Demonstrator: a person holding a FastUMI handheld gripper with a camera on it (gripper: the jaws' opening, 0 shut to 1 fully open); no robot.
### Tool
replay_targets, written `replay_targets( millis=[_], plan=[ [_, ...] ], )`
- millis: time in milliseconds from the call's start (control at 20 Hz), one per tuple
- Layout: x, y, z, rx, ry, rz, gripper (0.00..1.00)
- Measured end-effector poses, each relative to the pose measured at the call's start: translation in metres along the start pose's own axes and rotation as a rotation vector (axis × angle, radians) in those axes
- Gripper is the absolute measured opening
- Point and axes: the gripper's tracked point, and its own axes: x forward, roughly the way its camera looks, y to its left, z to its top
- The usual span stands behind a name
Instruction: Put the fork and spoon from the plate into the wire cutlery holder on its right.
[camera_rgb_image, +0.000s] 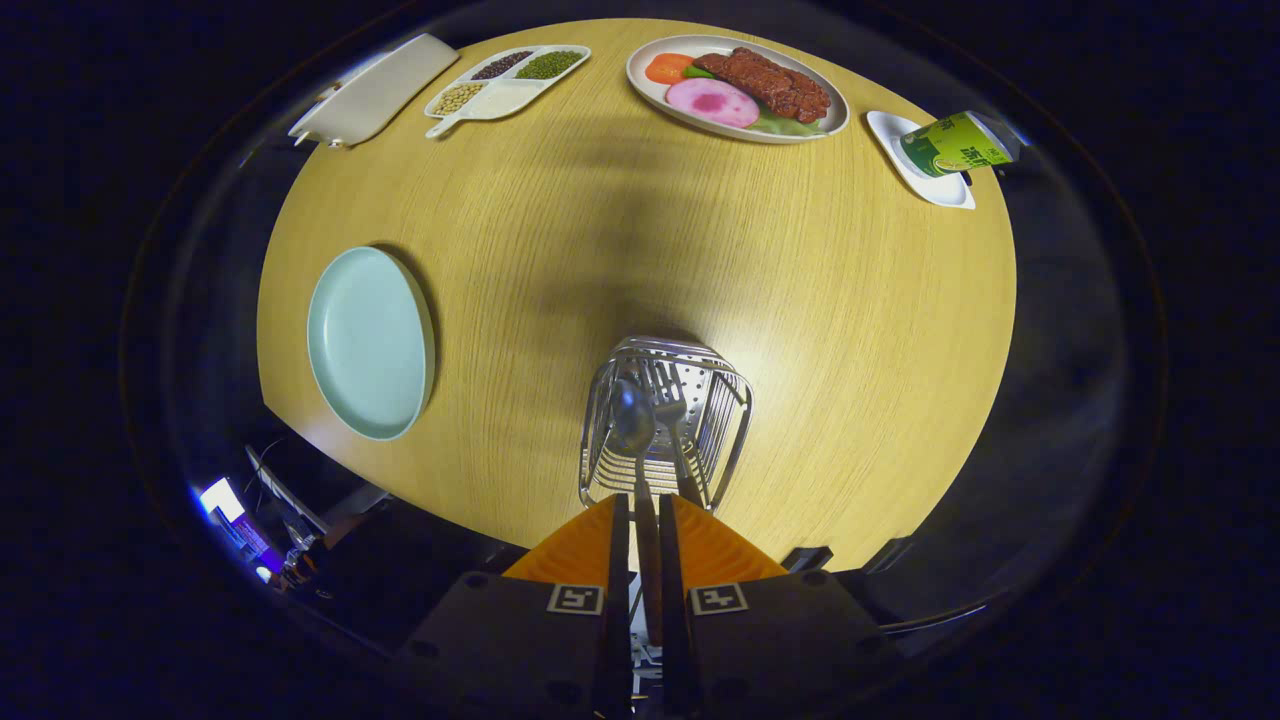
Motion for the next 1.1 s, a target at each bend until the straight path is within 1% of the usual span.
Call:
replay_targets(
  millis=[100, 150, 200, 300, 350, 400, 500, 550, 750, 800, 900, 1000, 1100],
  plan=[
    [-0.001, 0.000, 0.002, 0.002, -0.016, 0.003, 0.22],
    [-0.002, 0.000, 0.003, 0.002, -0.028, 0.005, 0.31],
    [-0.003, 0.000, 0.004, 0.002, -0.044, 0.008, 0.37],
    [-0.007, 0.001, 0.006, 0.000, -0.077, 0.015, 0.69],
    [-0.011, 0.002, 0.004, 0.002, -0.097, 0.021, 0.90],
    [-0.015, 0.003, 0.004, 0.011, -0.127, 0.032, 0.95],
    [-0.025, 0.007, 0.008, 0.037, -0.205, 0.054, 0.97],
    [-0.031, 0.008, 0.006, 0.050, -0.242, 0.064, 1.00],
    [-0.057, 0.006, 0.013, 0.128, -0.415, 0.101, 1.00],
    [-0.066, 0.003, 0.018, 0.151, -0.476, 0.098, 1.00],
    [-0.089, -0.010, 0.029, 0.195, -0.624, 0.059, 0.99],
    [-0.114, -0.024, 0.031, 0.227, -0.757, 0.018, 1.00],
    [-0.145, -0.034, 0.033, 0.249, -0.894, -0.004, 1.00]
  ],
)
